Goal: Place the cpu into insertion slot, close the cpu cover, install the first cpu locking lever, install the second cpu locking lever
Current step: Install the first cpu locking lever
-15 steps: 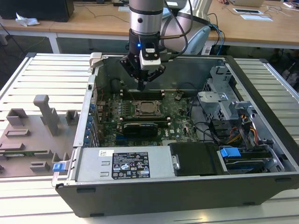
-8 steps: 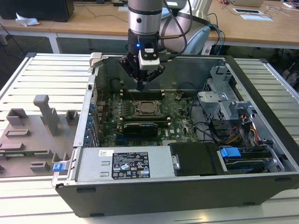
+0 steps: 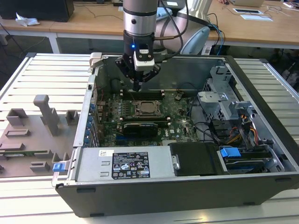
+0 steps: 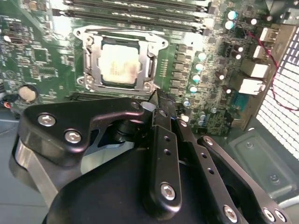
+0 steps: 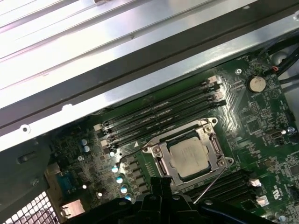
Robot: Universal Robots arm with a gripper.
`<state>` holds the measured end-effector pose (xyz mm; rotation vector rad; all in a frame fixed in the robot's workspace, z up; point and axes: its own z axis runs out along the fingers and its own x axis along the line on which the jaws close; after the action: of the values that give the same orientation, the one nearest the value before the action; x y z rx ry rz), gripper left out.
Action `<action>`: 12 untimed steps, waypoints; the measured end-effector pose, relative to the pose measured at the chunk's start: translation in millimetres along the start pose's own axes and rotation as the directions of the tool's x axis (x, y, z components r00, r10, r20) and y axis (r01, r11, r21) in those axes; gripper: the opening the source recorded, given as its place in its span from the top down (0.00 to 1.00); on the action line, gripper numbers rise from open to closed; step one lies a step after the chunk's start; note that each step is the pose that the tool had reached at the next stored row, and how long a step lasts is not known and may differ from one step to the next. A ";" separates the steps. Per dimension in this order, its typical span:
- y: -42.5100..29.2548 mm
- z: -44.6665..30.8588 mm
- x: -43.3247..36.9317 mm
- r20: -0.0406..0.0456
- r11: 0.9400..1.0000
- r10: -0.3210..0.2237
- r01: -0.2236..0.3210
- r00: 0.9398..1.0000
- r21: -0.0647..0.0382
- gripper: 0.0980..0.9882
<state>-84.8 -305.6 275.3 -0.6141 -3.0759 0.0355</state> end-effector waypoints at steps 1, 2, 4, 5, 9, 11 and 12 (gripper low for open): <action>-1.3 1.4 5.3 0.000 1.000 -0.001 0.001 1.000 0.000 1.00; -2.3 2.5 9.0 0.000 1.000 -0.001 0.001 1.000 0.000 1.00; -4.6 6.5 19.6 0.001 1.000 -0.002 0.002 1.000 0.000 1.00; -4.6 7.5 21.4 0.001 1.000 -0.004 0.004 1.000 0.000 1.00; -4.3 10.4 22.4 0.003 0.993 -0.117 0.117 0.993 0.000 1.00; -4.3 11.3 22.4 0.004 0.986 -0.165 0.165 0.986 0.000 1.00; -4.2 11.7 22.4 0.005 0.983 -0.182 0.182 0.983 0.000 1.00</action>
<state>-107.3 -301.2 263.7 -0.3306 -3.1219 0.0355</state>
